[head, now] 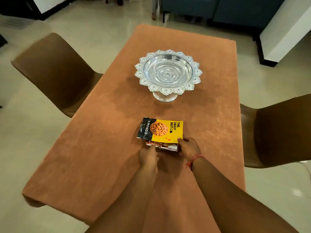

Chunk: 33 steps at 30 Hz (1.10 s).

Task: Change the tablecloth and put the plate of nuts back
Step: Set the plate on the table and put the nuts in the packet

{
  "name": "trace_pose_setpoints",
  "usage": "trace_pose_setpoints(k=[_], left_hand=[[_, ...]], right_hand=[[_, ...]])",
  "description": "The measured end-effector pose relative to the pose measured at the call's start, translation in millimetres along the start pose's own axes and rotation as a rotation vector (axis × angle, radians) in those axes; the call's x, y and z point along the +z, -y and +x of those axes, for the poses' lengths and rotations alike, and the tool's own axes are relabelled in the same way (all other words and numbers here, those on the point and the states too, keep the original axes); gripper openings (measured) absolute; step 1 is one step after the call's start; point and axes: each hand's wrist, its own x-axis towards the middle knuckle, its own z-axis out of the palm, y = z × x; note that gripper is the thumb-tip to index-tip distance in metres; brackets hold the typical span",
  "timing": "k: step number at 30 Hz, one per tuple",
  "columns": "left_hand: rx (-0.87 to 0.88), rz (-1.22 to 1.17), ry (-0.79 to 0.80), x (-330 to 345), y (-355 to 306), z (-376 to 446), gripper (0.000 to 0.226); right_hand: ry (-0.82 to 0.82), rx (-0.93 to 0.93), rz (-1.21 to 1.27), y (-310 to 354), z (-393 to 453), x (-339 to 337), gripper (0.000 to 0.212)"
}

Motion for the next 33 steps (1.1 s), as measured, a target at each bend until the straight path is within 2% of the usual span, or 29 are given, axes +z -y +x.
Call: trace_pose_setpoints(k=[4,6,10,14,17,20,22,25,29,33], left_hand=[[-0.003,-0.05,0.016,17,-6,10,0.019],[0.009,-0.038,0.006,19,-7,12,0.02],[0.013,-0.077,0.044,23,-4,11,0.02],[0.051,-0.142,0.092,26,2,0,0.038],[0.113,-0.196,0.096,30,8,-12,0.039],[0.167,-0.236,0.039,37,17,-25,0.042],[0.188,-0.239,-0.001,49,24,-38,0.042],[0.222,-0.24,-0.093,64,35,-57,0.036],[0.263,-0.277,-0.121,88,39,-87,0.029],[0.372,-0.134,-0.203,103,30,-108,0.02]], right_hand=[[-0.003,0.016,0.088,0,18,12,0.023],[-0.082,0.001,0.039,-3,19,12,0.02],[-0.16,-0.092,-0.042,-5,12,2,0.01],[-0.2,-0.212,0.02,-1,13,-19,0.014],[-0.13,-0.239,0.279,2,19,-41,0.012],[-0.039,-0.18,0.63,10,21,-64,0.015],[0.005,-0.151,0.763,18,24,-87,0.019],[0.097,-0.145,0.797,27,28,-118,0.016],[0.207,-0.165,0.723,41,32,-163,0.015],[0.287,-0.213,0.632,54,31,-199,0.014]])
